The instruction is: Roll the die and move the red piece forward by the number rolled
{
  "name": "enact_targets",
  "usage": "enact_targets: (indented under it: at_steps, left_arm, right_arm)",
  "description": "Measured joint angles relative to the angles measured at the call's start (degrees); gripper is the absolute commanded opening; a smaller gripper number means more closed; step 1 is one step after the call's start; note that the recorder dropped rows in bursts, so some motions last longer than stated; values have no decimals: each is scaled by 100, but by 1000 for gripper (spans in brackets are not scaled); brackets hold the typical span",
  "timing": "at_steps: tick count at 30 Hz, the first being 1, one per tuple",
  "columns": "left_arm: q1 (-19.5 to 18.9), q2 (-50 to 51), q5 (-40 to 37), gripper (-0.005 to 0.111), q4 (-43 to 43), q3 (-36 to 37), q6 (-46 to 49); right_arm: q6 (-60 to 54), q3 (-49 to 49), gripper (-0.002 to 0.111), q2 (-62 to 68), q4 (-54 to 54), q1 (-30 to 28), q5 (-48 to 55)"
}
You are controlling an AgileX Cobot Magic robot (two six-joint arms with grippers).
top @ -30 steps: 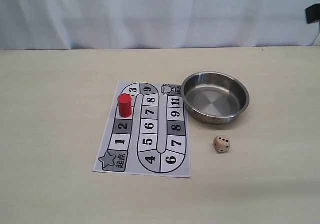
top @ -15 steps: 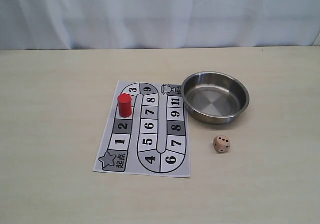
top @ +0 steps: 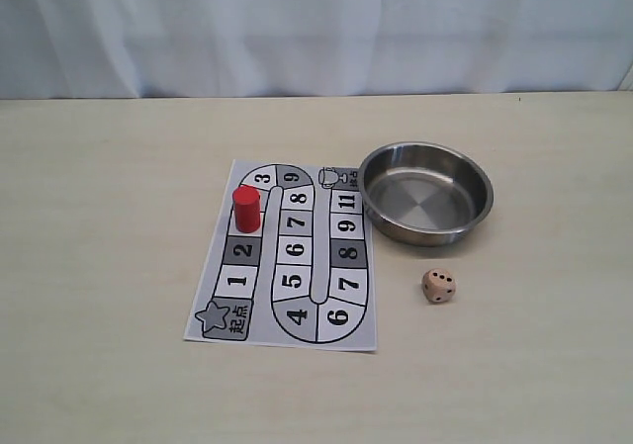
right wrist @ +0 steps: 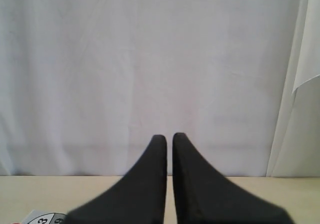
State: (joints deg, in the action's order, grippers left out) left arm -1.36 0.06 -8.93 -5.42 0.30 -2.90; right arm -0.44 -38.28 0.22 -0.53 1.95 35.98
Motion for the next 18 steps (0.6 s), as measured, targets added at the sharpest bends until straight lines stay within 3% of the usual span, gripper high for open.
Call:
enact_targets:
  at_steps: [5, 13, 18]
  left_arm:
    - [0, 0, 0, 0, 0, 0, 0]
    - [0, 0, 0, 0, 0, 0, 0]
    - [0, 0, 12, 0, 0, 0, 0]
  right_arm:
    - [0, 566, 4, 0, 0, 0, -464]
    - [0, 2293, 4, 0, 53, 0, -1414]
    - [0, 2735, 4, 0, 86, 0, -1882]
